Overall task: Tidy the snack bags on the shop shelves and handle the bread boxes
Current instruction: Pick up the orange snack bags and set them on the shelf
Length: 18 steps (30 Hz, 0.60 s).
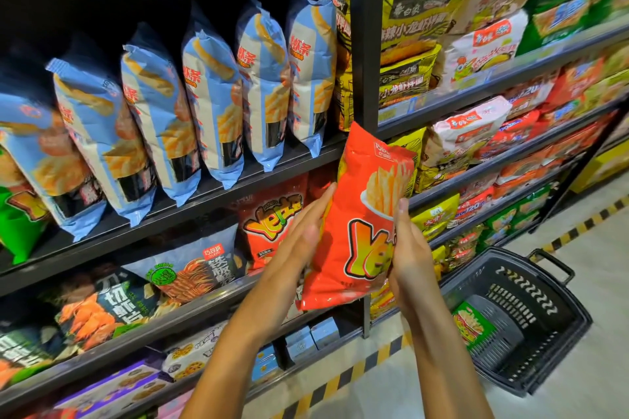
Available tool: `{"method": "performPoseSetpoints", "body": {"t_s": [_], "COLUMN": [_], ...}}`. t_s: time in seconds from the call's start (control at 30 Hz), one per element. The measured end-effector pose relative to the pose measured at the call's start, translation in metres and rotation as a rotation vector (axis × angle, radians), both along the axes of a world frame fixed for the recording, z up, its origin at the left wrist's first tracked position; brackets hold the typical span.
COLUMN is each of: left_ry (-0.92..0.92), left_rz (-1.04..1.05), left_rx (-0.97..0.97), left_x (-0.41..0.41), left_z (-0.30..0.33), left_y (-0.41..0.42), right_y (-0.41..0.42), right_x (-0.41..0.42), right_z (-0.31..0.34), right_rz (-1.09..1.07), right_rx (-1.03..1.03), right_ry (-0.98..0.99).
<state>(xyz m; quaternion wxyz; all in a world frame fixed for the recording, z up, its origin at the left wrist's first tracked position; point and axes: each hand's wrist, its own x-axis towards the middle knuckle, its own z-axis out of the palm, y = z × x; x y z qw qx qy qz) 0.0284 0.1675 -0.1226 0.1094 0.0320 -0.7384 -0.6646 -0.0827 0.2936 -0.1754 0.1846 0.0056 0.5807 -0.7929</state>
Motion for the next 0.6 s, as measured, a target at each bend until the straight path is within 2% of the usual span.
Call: {"method": "performPoseSetpoints", "body": {"t_s": [0.13, 0.2, 0.4, 0.6], "left_ry": [-0.053, -0.036, 0.105, -0.013], "left_rz": [0.075, 0.131, 0.313, 0.469], "left_rx": [-0.253, -0.271, 0.023, 0.316], "left_x": [-0.001, -0.003, -0.011, -0.019], "left_z": [-0.013, -0.014, -0.002, -0.006], "left_y": [-0.006, -0.008, -0.008, -0.015], "right_y": [0.0, 0.002, 0.012, 0.01], "right_x": [0.001, 0.002, 0.003, 0.006], "right_z": [0.008, 0.018, 0.037, 0.04], "right_rz": [0.021, 0.053, 0.237, 0.396], "right_rx": [0.044, 0.03, -0.083, -0.075], "right_ry": [0.209, 0.265, 0.389, 0.529]}}
